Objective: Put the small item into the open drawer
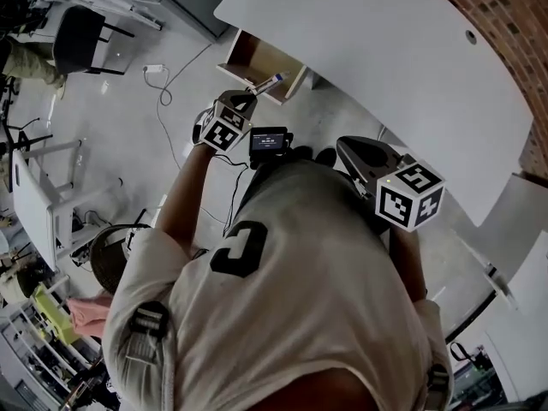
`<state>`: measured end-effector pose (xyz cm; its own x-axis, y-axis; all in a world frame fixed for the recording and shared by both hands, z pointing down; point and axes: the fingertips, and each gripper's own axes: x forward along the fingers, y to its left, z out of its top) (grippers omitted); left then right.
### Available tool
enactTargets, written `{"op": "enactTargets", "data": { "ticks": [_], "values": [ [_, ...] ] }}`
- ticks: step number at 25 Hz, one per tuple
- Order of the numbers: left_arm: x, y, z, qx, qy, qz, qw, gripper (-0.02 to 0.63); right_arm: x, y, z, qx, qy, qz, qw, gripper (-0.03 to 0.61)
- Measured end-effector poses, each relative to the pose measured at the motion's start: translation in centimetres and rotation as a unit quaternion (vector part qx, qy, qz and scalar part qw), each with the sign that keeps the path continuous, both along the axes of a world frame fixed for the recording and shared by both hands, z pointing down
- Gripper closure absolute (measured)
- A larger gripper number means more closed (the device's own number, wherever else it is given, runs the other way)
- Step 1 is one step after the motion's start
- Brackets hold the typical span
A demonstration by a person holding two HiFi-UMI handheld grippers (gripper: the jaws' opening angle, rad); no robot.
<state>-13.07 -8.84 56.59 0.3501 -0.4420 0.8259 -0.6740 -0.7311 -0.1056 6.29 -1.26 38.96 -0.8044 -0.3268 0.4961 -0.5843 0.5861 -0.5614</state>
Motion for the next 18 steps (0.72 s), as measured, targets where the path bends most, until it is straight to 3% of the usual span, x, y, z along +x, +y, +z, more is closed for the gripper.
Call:
{"op": "enactTargets", "data": {
  "ticks": [8, 13, 18],
  "values": [
    [1.7, -3.1, 2.8, -0.019, -0.031, -0.002, 0.9993, 0.609, 0.5, 0.7, 1.5, -0.037, -0.023, -0.026, 0.999, 0.575],
    [1.4, -5.1, 6.1, -0.050, -0.032, -0.001, 0.9982, 0.609, 0.8, 0.1, 1.8, -0.048, -0.007, 0.002, 0.999, 0.575],
    [0.6, -6.0, 10.2, -0.087, -0.035, 0.030, 0.9952, 0.609, -0.9, -1.0, 2.7, -0.068, 0.012, 0.044, 0.997, 0.575]
  ]
}}
